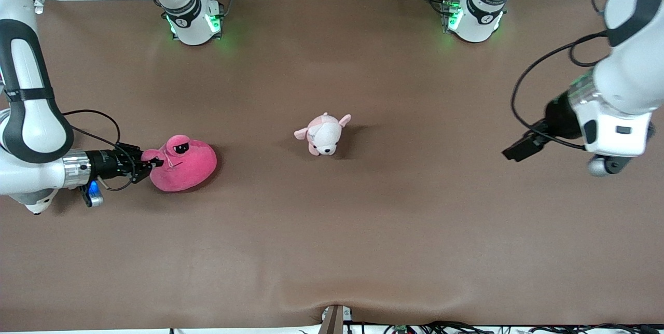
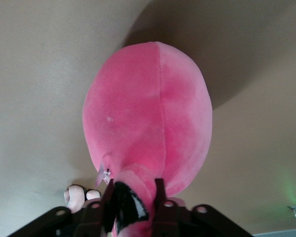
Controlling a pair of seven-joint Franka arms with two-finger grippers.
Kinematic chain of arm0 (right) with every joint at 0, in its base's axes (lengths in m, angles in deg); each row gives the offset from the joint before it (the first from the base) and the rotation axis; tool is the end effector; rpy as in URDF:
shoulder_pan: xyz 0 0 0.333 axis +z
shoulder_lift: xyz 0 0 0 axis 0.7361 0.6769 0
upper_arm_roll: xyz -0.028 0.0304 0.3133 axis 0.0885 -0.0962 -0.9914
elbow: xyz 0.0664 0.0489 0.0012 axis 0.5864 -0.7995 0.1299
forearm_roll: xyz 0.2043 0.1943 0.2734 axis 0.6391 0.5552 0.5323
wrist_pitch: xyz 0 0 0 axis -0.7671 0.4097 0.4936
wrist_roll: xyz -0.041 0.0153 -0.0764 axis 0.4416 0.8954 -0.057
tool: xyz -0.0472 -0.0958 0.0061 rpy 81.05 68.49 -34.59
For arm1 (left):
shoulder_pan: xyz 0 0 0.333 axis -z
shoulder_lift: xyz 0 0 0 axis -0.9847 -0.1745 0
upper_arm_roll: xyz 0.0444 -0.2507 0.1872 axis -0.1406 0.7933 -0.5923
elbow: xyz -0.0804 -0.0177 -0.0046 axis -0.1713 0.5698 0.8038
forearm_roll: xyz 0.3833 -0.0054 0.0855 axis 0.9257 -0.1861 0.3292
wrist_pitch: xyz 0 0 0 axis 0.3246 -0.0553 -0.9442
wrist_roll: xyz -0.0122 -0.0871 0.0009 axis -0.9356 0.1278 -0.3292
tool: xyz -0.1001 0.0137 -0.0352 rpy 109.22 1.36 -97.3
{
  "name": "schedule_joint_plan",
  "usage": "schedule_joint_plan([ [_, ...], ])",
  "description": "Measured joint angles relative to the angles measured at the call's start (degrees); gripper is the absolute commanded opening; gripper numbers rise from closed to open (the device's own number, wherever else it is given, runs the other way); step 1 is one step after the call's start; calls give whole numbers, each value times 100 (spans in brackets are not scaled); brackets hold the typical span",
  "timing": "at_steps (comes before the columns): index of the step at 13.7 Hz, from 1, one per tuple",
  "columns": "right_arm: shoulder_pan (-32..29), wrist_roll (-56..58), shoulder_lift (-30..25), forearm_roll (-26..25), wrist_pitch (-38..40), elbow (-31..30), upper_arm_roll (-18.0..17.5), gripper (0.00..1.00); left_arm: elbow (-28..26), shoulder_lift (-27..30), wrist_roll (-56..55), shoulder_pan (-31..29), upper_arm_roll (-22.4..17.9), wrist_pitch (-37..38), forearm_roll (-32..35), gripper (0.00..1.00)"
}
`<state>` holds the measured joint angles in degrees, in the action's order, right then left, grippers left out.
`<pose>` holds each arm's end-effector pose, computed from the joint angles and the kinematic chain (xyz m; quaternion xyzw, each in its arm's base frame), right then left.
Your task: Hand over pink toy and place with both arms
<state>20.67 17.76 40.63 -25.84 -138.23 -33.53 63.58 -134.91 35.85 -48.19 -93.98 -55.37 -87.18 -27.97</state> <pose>0.6324 -0.0682 0.2928 -0.8642 0.3751 0.2761 0.1901 0.6275 -0.1211 0.5994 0.9527 0.3007 -0.0079 0.0440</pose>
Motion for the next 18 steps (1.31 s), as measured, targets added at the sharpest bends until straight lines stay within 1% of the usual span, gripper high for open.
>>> schedule_joint_plan([
  [2,3,95,-35,-22,-22,310,-75,100,-1,113,758,-173,-49,60,2,100],
  [3,23,113,-74,-45,85,652,-131,100,-5,192,1102,-119,-238,130,2,100],
  [4,74,120,-129,-124,384,1092,-173,100,-27,297,1503,58,-596,238,2,100],
  [6,317,120,-269,-397,991,2021,-219,100,-182,577,2249,669,-1564,419,1,100],
  [7,493,118,-345,-534,1174,2354,-230,100,-357,756,2489,954,-1985,464,-3,100],
  [9,942,222,-535,-924,1313,2694,-258,100,-881,1195,2843,1349,-2585,515,-11,100],
  [10,1198,583,-659,-1172,1318,2759,-279,100,-1181,1434,2981,1482,-2779,515,-14,100],
  [12,1731,1827,-988,-1825,1366,2815,-309,100,-1771,1922,3144,1689,-3034,515,-15,100],
  [13,1918,2428,-1166,-2054,1495,2822,-318,100,-2034,2145,3193,1783,-3118,507,-17,100],
  [15,2053,3393,-1521,-2234,1846,2821,-322,100,-2512,2549,3227,1951,-3184,405,-18,100],
  [17,2052,3730,-1903,-2236,1995,2731,-332,100,-2894,2858,3259,2051,-3180,214,-18,100],
  [18,2054,3748,-2157,-2215,1995,2514,-349,100,-3001,2946,3289,2081,-3178,161,-18,100],
])
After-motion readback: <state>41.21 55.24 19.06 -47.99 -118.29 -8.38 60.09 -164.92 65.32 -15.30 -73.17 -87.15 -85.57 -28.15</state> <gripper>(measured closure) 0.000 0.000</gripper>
